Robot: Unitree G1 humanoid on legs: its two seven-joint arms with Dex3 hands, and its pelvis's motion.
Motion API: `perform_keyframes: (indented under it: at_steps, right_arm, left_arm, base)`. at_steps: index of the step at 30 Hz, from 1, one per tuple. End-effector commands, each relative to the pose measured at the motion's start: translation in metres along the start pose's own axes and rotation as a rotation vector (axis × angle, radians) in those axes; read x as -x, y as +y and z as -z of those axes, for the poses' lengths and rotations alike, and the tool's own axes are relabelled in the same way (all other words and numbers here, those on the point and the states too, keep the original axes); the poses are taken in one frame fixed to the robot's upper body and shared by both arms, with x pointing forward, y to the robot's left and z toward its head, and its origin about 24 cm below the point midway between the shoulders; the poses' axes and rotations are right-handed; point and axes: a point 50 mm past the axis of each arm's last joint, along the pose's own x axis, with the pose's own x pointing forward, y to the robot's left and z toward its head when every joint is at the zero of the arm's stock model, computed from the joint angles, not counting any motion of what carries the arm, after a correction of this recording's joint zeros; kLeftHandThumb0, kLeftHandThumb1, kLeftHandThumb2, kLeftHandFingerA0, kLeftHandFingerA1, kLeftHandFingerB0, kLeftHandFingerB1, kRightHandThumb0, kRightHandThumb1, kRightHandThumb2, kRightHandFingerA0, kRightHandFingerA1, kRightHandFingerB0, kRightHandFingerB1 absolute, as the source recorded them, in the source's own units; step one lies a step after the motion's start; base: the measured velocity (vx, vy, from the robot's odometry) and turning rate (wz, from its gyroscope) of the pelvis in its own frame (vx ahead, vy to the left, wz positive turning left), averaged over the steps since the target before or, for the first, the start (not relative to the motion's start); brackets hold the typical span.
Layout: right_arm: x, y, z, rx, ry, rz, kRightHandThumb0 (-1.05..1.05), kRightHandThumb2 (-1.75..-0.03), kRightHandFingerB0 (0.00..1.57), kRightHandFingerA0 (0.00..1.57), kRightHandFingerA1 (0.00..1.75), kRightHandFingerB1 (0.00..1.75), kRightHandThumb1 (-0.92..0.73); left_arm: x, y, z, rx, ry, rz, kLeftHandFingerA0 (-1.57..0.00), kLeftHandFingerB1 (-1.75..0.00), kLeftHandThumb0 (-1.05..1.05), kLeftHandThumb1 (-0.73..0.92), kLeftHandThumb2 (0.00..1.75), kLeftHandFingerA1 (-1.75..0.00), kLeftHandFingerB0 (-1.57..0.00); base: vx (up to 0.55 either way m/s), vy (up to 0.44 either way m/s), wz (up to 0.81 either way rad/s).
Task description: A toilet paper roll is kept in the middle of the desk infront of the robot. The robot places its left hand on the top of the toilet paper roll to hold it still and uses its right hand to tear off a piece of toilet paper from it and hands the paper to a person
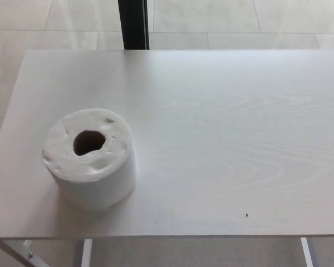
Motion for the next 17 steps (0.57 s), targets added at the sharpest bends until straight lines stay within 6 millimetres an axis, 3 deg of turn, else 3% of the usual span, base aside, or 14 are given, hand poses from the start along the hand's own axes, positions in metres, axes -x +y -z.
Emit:
perform_keyframes:
  at_steps: [1, 2, 3, 4, 6, 7, 9, 10, 12, 13, 14, 15, 16, 17]
  right_arm:
    - [0.064, 0.011, 0.153, -0.987, 0.674, 0.538, -0.31, -0.60, 0.19, 0.36, 0.85, 0.31, -0.69]
    - [0.064, 0.012, 0.154, -1.002, 0.679, 0.541, -0.31, -0.60, 0.19, 0.36, 0.85, 0.31, -0.69]
    - [0.062, 0.013, 0.155, -1.049, 0.688, 0.554, -0.23, -0.96, 0.03, 0.45, 0.76, 0.46, -0.52]
    - [0.058, 0.014, 0.155, -1.102, 0.707, 0.575, -0.30, -0.61, 0.16, 0.33, 0.75, 0.30, -0.70]
    - [0.045, 0.020, 0.153, -1.280, 0.762, 0.693, -0.29, -0.58, 0.24, 0.30, 1.05, 0.32, -0.69]
    - [0.042, 0.023, 0.152, -1.303, 0.768, 0.704, -0.23, -0.96, 0.09, 0.35, 0.74, 0.49, -0.51]
    - [0.036, 0.032, 0.148, -1.311, 0.817, 0.723, -0.30, -0.62, 0.16, 0.17, 0.59, 0.31, -0.73]
    - [0.036, 0.036, 0.148, -1.289, 0.878, 0.742, -0.32, -0.61, 0.20, 0.20, 0.51, 0.30, -0.72]
    - [0.038, 0.040, 0.149, -1.269, 0.922, 0.757, -0.30, -0.62, 0.21, 0.25, 0.54, 0.32, -0.72]
    - [0.042, 0.049, 0.151, -1.310, 0.928, 0.766, -0.24, -0.63, 0.18, 0.26, 0.59, 0.30, -0.75]
    - [0.050, 0.062, 0.155, -1.382, 0.927, 0.764, -0.24, -0.63, 0.14, 0.03, 0.43, 0.30, -0.76]
    - [0.055, 0.068, 0.159, -1.378, 0.947, 0.738, -0.26, -0.62, 0.18, 0.04, 0.46, 0.30, -0.75]
    - [0.060, 0.072, 0.162, -1.365, 0.958, 0.733, -0.29, -0.62, 0.21, 0.27, 0.97, 0.31, -0.73]
    - [0.060, 0.072, 0.162, -1.365, 0.958, 0.733, -0.29, -0.62, 0.21, 0.27, 0.97, 0.31, -0.73]
  left_arm:
    - [0.154, 0.184, 0.155, 0.198, 0.943, -0.484, -0.38, -0.40, -0.67, 0.89, 0.66, -0.55, -0.28]
    - [0.155, 0.185, 0.157, 0.196, 0.950, -0.489, -0.38, -0.40, -0.67, 0.89, 0.66, -0.55, -0.28]
    - [0.157, 0.185, 0.159, 0.190, 0.963, -0.496, -0.39, -0.41, -0.66, 0.90, 0.67, -0.57, -0.26]
    - [0.159, 0.183, 0.164, 0.192, 0.982, -0.519, -0.47, -0.43, -0.65, 0.89, 0.66, -0.66, -0.26]
    - [0.159, 0.172, 0.175, 0.223, 1.045, -0.585, -0.56, -0.55, -0.65, 0.86, 0.65, -0.70, -0.22]
    - [0.160, 0.168, 0.179, 0.253, 1.065, -0.604, -0.48, -0.56, -0.65, 0.87, 0.66, -0.72, -0.18]
    - [0.162, 0.158, 0.189, 0.327, 1.108, -0.626, -0.30, -0.57, -0.67, 0.70, 0.98, -0.73, -0.05]
    - [0.166, 0.154, 0.193, 0.351, 1.123, -0.628, -0.22, -0.54, -0.62, 0.91, 0.66, -0.84, -0.03]
    - [0.178, 0.151, 0.196, 0.381, 1.156, -0.649, -0.15, -0.53, -0.62, 0.91, 0.63, -0.90, -0.03]
    - [0.189, 0.145, 0.201, 0.358, 1.203, -0.657, -0.60, -1.03, -0.60, 0.88, 0.64, -1.71, -0.30]
    - [0.211, 0.135, 0.207, 0.205, 1.316, -0.576, -1.33, -0.86, -0.61, 0.66, 1.08, -1.46, -0.52]
    - [0.223, 0.133, 0.207, 0.027, 1.394, -0.394, -1.12, -0.90, -0.66, 0.86, 0.72, -1.71, -0.41]
    - [0.229, 0.136, 0.211, -0.020, 1.417, -0.327, -1.11, -0.67, -0.65, 0.82, 0.69, -1.59, -0.29]
    - [0.229, 0.136, 0.211, -0.020, 1.417, -0.327, -1.11, -0.67, -0.65, 0.82, 0.69, -1.59, -0.29]
  base:
    - [0.00, 0.000, 0.00]
    - [0.00, 0.000, 0.00]
    - [0.00, 0.000, 0.00]
    - [0.00, 0.000, 0.00]
    - [0.00, 0.000, 0.00]
    - [0.00, 0.000, 0.00]
    - [0.00, 0.000, 0.00]
    - [0.00, 0.000, 0.00]
    - [0.00, 0.000, 0.00]
    - [0.00, 0.000, 0.00]
    - [0.00, 0.000, 0.00]
    - [0.00, 0.000, 0.00]
    - [0.00, 0.000, 0.00]
    - [0.00, 0.000, 0.00]
